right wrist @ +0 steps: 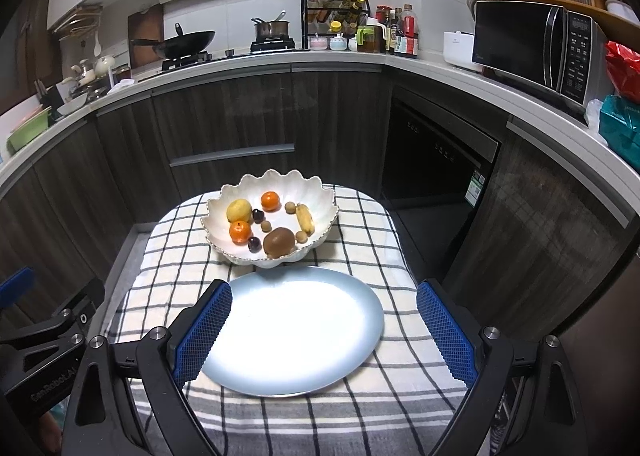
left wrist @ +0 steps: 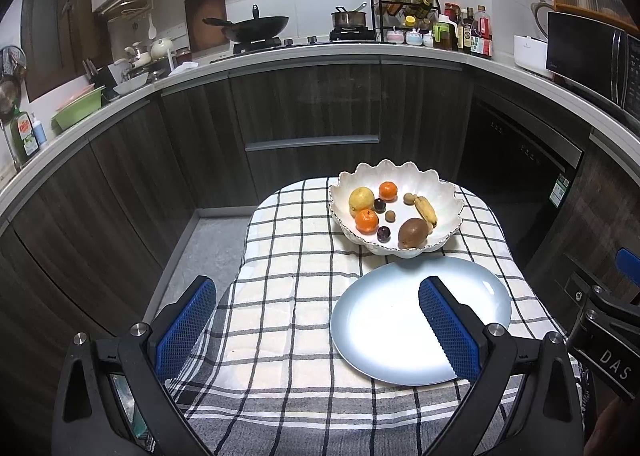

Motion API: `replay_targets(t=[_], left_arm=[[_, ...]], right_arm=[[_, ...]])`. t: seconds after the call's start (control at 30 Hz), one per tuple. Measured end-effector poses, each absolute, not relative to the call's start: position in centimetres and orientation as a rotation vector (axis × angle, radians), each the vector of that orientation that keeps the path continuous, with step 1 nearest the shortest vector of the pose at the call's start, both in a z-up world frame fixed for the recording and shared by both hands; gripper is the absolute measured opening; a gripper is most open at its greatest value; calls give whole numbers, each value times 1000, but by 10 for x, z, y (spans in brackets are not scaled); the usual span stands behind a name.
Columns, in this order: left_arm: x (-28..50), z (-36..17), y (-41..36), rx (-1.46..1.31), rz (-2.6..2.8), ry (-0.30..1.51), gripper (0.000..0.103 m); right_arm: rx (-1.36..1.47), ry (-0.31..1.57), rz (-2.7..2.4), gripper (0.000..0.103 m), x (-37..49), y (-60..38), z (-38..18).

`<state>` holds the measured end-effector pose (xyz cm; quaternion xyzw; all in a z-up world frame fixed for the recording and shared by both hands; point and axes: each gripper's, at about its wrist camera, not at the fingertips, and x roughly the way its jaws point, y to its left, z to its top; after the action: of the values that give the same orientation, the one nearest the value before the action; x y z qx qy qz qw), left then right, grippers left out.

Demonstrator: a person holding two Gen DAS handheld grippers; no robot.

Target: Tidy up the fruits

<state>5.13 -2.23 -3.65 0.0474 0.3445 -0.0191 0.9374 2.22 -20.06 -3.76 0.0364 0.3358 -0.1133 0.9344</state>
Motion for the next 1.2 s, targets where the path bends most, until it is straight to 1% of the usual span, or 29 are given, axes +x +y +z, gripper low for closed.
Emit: replay_targets(t=[1.2], left_arm=[[54, -38, -22, 103, -65, 736, 103]], right_arm=[[78, 692, -231, 95, 23, -204, -37]])
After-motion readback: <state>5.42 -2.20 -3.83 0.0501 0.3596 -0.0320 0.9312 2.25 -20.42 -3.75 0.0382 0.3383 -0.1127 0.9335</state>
